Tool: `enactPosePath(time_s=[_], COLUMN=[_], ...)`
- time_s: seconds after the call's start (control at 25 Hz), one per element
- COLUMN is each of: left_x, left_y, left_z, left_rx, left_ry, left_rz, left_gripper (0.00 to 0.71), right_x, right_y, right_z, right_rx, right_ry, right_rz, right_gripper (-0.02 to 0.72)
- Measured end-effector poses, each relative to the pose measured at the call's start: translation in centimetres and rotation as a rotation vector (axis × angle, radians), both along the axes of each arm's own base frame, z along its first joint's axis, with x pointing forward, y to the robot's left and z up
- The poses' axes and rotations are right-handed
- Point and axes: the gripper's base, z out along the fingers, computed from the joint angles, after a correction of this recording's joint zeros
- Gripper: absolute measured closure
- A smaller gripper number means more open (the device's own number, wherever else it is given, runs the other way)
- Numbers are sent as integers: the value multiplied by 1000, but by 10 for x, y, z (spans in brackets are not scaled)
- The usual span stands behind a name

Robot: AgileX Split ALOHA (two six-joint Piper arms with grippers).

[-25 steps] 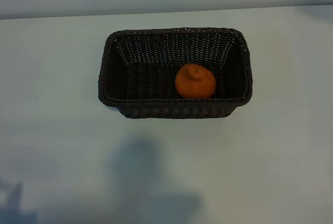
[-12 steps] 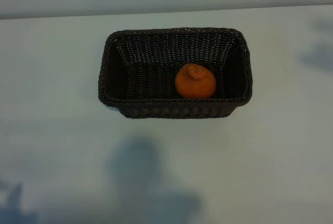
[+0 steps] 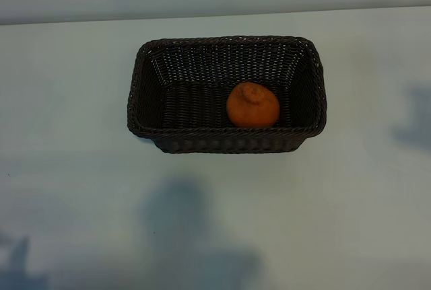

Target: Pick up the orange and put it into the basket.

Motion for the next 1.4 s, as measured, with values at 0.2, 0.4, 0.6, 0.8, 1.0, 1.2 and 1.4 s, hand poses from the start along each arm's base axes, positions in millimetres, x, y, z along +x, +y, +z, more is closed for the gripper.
enactPosePath(time_s=[0.2, 0.4, 0.6, 0.8, 1.0, 1.2, 1.4], left_x=[0, 0, 0, 0, 0, 0, 0], left_y=[0, 0, 0, 0, 0, 0, 0], left_z=[0, 0, 0, 0, 0, 0, 0], left_rx=[0, 0, 0, 0, 0, 0, 0], left_ry=[0, 0, 0, 0, 0, 0, 0], left_rz=[0, 0, 0, 0, 0, 0, 0], left_gripper=[118, 118, 118, 118, 118, 118, 118], right_x=[-23, -52, -77, -85, -90, -85, -74], right_y=[8, 12, 10, 12, 13, 13, 11], right_z=[-17, -40, -66, -101, -134, -159, -179], right_rx=[-27, -13, -32, -28, -16, -3, 11], right_ry=[-55, -113, -146, -128, -118, -72, 4], right_rz=[42, 88, 60, 59, 67, 70, 70], right_gripper=[109, 109, 109, 109, 109, 109, 109])
